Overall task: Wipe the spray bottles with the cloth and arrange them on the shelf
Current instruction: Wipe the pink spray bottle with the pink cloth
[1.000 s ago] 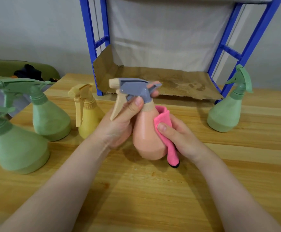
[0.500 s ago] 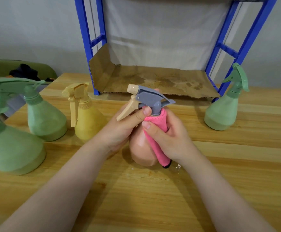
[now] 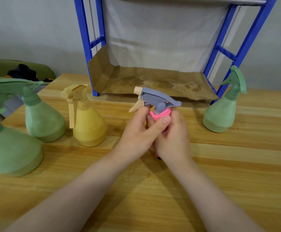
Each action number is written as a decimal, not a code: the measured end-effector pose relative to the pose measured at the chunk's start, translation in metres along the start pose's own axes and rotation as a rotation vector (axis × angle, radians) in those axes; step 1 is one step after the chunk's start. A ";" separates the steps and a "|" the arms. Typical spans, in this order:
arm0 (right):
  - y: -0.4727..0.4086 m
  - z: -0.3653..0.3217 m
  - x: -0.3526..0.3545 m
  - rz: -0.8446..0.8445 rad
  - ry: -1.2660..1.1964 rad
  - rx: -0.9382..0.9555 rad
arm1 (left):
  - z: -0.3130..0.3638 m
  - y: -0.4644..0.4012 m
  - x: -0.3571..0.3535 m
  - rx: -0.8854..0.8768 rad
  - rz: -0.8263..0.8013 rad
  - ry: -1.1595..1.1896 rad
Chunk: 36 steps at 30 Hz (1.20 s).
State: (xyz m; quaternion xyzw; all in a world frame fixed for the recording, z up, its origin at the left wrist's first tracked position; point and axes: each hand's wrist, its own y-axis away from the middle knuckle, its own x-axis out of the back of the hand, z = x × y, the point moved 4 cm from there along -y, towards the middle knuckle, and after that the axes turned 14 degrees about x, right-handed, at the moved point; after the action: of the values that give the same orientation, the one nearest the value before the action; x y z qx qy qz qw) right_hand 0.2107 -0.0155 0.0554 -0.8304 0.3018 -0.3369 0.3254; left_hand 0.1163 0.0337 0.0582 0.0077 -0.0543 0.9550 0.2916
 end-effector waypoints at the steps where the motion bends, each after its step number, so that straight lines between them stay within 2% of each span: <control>1: 0.002 -0.002 -0.003 -0.006 0.025 0.018 | 0.002 0.001 -0.001 0.002 0.018 0.034; 4: 0.003 -0.008 -0.008 -0.010 0.051 0.053 | 0.003 0.002 0.003 0.014 0.053 0.162; 9: 0.003 -0.011 -0.009 -0.087 0.007 0.049 | 0.005 0.002 0.009 0.041 0.081 0.243; 14: 0.004 -0.007 -0.013 -0.162 -0.038 0.081 | 0.016 -0.002 0.021 -0.019 0.070 0.410; 19: 0.007 0.010 -0.013 -0.264 -0.222 0.018 | 0.024 -0.005 0.037 -0.033 0.075 0.579; 22: 0.009 0.013 -0.012 -0.264 -0.349 -0.036 | 0.027 -0.010 0.049 -0.052 0.094 0.653; 28: 0.005 0.010 -0.011 -0.294 -0.329 -0.007 | 0.029 -0.009 0.045 -0.040 -0.016 0.519; 33: -0.001 0.002 -0.008 -0.353 -0.218 0.051 | 0.024 -0.003 0.027 0.050 -0.202 0.361; 36: -0.004 -0.006 -0.007 -0.322 -0.184 0.060 | 0.019 -0.003 0.021 0.091 -0.238 0.282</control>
State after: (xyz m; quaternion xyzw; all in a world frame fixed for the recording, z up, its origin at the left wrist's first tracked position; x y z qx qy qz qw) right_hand 0.2035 -0.0100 0.0593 -0.8851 0.1240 -0.3162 0.3183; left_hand 0.1000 0.0456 0.0782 -0.1064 0.0317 0.9068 0.4066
